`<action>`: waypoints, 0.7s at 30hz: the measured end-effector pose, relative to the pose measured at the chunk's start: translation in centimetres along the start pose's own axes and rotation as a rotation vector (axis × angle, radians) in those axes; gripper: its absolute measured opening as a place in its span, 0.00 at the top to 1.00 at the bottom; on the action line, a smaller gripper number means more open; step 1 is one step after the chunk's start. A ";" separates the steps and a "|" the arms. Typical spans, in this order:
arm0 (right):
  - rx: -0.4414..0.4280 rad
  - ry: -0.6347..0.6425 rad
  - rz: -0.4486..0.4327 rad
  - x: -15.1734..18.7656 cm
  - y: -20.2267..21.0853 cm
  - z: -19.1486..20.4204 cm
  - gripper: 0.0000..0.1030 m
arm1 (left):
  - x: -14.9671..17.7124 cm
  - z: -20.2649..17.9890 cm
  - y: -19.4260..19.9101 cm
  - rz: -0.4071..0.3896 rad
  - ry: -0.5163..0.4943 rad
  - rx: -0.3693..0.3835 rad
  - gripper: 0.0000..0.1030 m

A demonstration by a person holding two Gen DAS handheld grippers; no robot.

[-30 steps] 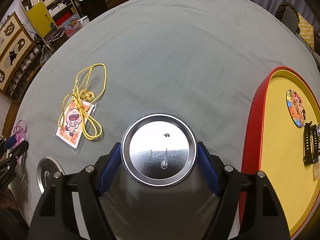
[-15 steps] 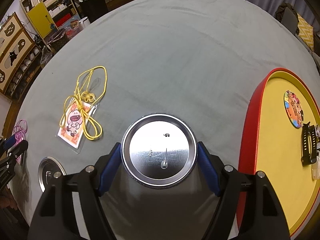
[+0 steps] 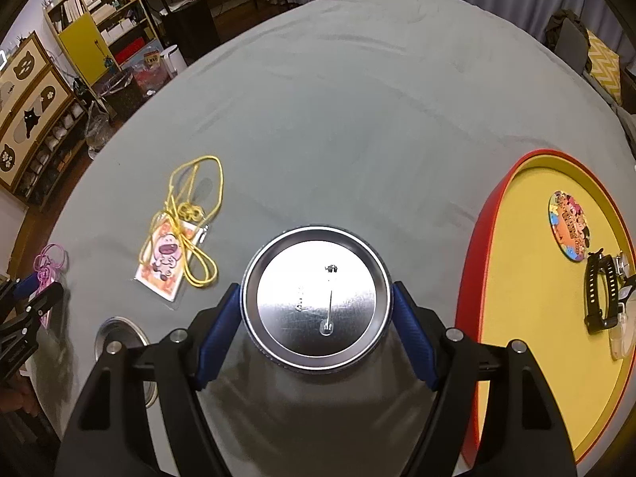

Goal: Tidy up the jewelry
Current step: 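Carry the pink charm card and silver badge back in both tools over the red tray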

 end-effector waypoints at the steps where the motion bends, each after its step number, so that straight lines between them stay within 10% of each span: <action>1: -0.001 0.000 -0.005 -0.1 0.2 0.0 0.32 | 0.0 -0.1 0.3 -0.003 0.001 0.000 0.55; 21: 0.024 -0.008 -0.142 -1.2 9.0 -2.1 0.32 | -4.6 -5.2 8.5 -0.127 -0.046 0.043 0.55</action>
Point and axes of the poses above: each gripper's, at about its wrist camera, not at the fingertips, and y roughly against the way its jaws point, z to its left, x to its underside, the point moved 5 cm from there along -y, roughly the way its jaws point, and after that the axes turned 13 degrees about y, right-handed, at the moved point
